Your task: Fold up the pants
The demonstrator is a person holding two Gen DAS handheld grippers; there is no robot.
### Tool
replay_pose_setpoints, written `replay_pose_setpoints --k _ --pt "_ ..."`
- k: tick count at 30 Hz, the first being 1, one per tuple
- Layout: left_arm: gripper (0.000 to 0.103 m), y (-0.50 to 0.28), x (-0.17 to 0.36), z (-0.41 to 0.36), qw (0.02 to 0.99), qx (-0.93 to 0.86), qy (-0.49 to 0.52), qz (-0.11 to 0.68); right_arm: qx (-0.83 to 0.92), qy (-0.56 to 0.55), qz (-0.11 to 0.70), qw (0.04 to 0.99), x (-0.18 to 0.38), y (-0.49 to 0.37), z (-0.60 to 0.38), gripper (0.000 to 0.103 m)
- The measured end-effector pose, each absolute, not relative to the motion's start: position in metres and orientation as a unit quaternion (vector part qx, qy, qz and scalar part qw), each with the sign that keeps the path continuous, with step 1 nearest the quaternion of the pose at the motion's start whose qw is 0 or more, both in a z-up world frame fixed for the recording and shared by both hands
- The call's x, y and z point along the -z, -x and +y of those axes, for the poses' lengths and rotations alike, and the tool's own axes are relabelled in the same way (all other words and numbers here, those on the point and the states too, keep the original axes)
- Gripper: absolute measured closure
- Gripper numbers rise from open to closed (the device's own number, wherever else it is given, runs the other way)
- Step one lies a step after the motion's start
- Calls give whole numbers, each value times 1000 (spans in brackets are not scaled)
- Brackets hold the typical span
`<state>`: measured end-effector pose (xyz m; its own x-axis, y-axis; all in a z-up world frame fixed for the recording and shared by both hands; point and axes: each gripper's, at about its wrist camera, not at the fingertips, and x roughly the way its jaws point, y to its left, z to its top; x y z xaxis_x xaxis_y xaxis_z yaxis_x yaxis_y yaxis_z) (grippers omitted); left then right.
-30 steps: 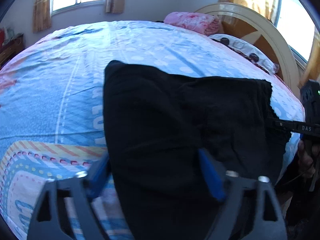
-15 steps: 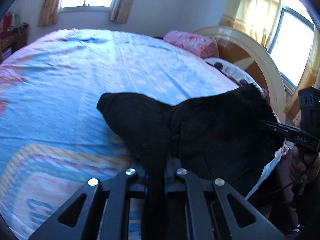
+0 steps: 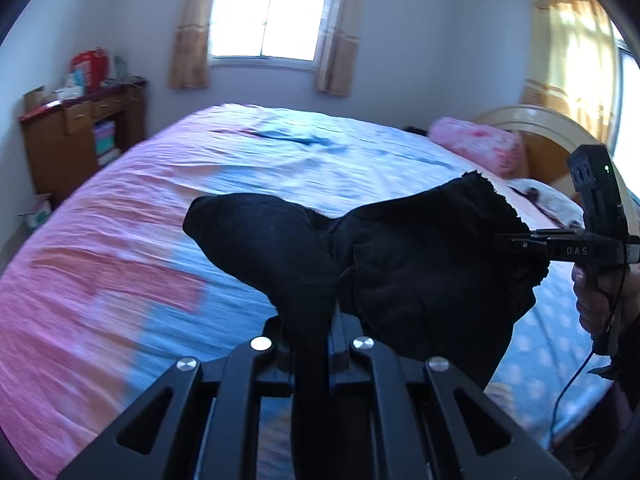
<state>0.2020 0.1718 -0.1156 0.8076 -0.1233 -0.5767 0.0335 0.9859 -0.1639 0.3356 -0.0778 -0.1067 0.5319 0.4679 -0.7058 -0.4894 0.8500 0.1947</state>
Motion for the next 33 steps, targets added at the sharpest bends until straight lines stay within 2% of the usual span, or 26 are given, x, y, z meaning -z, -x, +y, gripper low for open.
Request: replay_pose_setpoints --k 8,10,12,14,18,21,25,26,28,30,33 --pt "91 -211 159 210 937 -11 102 335 -301 39 420 855 149 -394 -3 87" --pt "85 -208 169 208 935 -15 100 340 -299 26 434 850 161 -406 -4 87" --pt "68 -208 175 209 932 -29 97 347 -298 13 450 842 173 -415 -9 86" --pt "62 -207 185 209 928 -35 108 354 -295 -9 468 833 183 -426 -19 82" --pt "51 -204 198 212 926 -55 108 357 -299 -30 491 818 197 -437 -27 64" --pt "41 -199 197 214 924 -74 114 357 -300 -35 498 813 202 -440 -27 55" --pt "38 -185 183 209 923 -98 99 360 -281 -41 486 827 194 -435 -32 45" --pt "36 -181 179 208 924 -103 94 357 -273 -39 479 833 190 -430 -35 38" --pt "34 -166 166 203 928 -107 89 347 -249 -35 457 853 179 -416 -45 36" --pt "24 -147 153 192 933 -110 86 333 -220 -25 444 868 169 -401 -56 36" --pt "16 -123 141 173 937 -106 84 322 -175 -8 417 892 149 -358 -72 35"
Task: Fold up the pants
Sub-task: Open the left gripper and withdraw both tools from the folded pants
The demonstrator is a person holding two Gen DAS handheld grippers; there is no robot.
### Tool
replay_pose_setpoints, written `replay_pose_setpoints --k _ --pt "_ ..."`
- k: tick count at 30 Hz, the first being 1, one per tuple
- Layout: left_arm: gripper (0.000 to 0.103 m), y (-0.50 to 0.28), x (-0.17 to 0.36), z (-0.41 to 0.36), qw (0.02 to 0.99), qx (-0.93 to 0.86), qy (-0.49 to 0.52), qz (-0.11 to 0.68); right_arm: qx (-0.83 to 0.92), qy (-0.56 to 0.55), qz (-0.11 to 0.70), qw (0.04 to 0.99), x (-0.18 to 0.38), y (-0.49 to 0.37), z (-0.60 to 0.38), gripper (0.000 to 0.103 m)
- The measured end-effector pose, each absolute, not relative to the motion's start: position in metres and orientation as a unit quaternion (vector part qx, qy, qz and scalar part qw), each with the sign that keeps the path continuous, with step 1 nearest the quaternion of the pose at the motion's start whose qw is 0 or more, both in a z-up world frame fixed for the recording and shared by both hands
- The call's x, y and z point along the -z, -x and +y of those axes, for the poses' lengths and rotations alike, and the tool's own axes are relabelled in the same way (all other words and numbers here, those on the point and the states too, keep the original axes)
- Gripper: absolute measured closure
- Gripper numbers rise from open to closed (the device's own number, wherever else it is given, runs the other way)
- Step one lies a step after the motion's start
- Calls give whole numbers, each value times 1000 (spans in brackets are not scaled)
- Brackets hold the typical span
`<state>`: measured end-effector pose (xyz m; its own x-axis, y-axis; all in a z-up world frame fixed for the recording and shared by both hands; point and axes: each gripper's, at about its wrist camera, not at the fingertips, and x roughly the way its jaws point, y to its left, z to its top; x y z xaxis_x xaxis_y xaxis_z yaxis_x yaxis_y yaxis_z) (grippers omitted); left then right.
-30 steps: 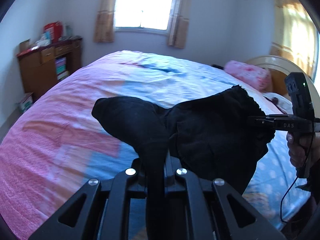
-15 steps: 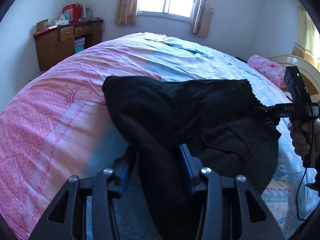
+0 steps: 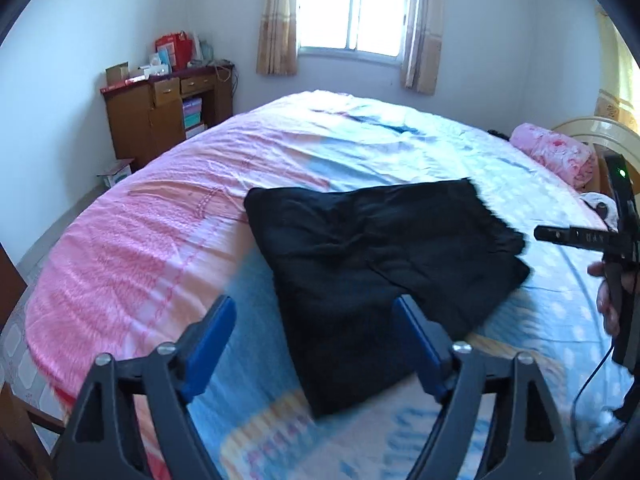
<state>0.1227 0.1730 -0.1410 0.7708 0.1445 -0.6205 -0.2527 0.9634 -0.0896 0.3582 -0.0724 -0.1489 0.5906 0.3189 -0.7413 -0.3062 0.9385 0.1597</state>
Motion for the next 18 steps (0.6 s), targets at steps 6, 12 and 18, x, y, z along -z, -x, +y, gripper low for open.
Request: replay_pose_setpoints --k 6,12,18 --pt "11 -99 127 134 940 -93 47 324 -182 14 375 909 131 -249 -75 30" --pt "6 -86 120 121 944 -90 33 314 -192 11 358 914 131 -197 -70 30" --pt "6 -79 113 113 949 -88 27 301 -181 4 342 922 127 -175 -72 30"
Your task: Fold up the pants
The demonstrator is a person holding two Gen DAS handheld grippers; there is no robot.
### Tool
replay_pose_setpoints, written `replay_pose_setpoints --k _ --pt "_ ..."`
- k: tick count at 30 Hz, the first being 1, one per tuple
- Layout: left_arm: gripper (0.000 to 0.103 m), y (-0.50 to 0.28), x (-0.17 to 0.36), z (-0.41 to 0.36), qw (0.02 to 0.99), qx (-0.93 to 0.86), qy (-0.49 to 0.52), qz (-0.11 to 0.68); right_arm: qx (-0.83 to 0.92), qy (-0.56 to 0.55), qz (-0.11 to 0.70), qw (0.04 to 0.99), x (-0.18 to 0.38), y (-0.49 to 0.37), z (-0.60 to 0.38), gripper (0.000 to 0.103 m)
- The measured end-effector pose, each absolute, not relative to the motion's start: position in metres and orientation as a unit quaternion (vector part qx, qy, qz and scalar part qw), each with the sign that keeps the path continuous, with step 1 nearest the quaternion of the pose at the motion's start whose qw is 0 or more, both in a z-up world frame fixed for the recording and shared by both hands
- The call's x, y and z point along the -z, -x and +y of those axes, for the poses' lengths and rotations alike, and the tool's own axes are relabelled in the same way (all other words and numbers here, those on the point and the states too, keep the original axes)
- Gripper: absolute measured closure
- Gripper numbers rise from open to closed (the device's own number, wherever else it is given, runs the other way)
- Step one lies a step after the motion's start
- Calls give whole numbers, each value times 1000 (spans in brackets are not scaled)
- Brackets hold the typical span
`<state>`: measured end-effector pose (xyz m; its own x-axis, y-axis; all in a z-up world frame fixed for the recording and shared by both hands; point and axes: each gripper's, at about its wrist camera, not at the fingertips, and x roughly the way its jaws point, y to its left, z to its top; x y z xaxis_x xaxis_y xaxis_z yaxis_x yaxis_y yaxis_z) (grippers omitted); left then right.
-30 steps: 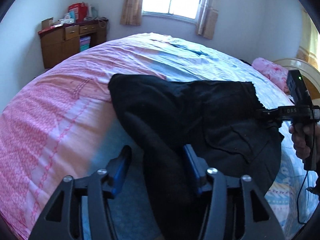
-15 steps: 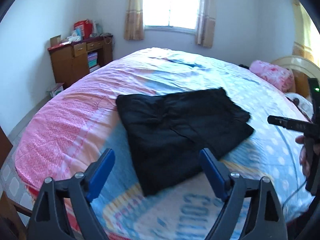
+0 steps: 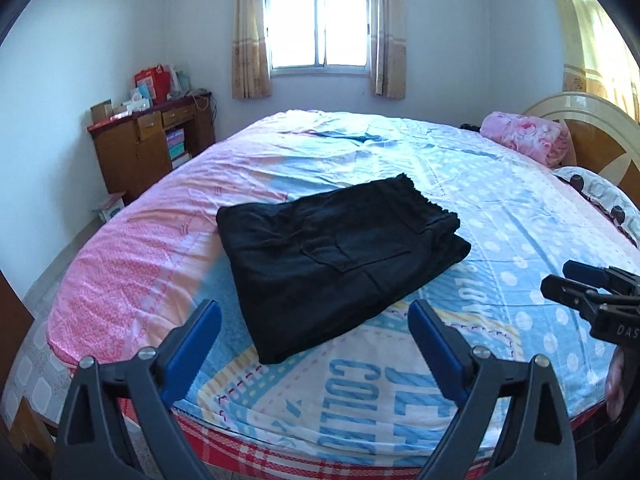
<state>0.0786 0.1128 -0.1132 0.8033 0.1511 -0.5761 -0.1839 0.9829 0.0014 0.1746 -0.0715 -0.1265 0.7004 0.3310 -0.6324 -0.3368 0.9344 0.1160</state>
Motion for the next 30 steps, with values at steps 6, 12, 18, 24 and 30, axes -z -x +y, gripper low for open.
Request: replay_pose_setpoints --k 6,12,18,24,30 --pt "6 -74 107 109 952 -86 27 291 -184 8 329 926 117 -157 -67 29" --pt "6 -73 105 109 953 -88 27 288 -187 16 316 930 110 -142 -64 29" --pt "4 -71 102 107 954 -89 27 285 -188 17 309 932 105 -134 -64 29" --pt "4 -69 98 106 955 -88 25 281 -192 19 305 932 101 -126 -63 28" --pt "4 -66 94 105 957 -88 25 276 -193 20 301 934 97 -121 -63 28"
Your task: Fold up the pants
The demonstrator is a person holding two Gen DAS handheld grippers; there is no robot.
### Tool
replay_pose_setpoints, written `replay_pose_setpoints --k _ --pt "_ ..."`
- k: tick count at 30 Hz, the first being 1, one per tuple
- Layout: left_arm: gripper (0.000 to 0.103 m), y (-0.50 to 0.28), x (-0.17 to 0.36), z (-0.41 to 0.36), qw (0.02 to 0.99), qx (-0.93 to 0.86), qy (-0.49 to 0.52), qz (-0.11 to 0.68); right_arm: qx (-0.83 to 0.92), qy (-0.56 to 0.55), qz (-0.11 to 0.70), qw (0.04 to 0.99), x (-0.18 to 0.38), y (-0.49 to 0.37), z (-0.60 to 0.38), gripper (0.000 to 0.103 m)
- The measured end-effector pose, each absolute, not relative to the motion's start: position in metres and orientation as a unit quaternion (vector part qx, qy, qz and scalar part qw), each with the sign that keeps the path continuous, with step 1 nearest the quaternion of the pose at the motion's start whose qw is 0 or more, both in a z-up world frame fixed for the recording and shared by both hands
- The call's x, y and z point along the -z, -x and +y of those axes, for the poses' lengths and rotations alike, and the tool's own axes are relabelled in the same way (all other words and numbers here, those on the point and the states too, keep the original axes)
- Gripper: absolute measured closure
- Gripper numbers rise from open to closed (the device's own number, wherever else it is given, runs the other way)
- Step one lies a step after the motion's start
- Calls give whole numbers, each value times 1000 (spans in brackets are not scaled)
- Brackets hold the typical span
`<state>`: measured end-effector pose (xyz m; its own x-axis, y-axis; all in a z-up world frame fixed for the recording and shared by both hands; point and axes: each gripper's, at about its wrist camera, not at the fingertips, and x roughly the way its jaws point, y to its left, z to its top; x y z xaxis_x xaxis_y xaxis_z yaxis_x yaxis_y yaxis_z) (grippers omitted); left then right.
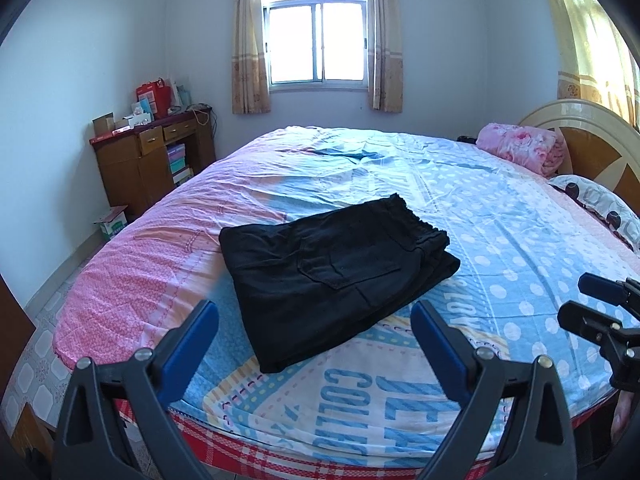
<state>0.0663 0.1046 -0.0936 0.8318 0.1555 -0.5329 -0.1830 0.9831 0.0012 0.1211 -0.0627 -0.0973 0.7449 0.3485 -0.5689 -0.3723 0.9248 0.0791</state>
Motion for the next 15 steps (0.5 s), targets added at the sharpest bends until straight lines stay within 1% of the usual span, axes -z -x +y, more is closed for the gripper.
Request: replay_pose_setpoints --k 15 --pt "2 -61 87 98 961 -87 14 264 -193 27 284 939 92 -102 -58 28"
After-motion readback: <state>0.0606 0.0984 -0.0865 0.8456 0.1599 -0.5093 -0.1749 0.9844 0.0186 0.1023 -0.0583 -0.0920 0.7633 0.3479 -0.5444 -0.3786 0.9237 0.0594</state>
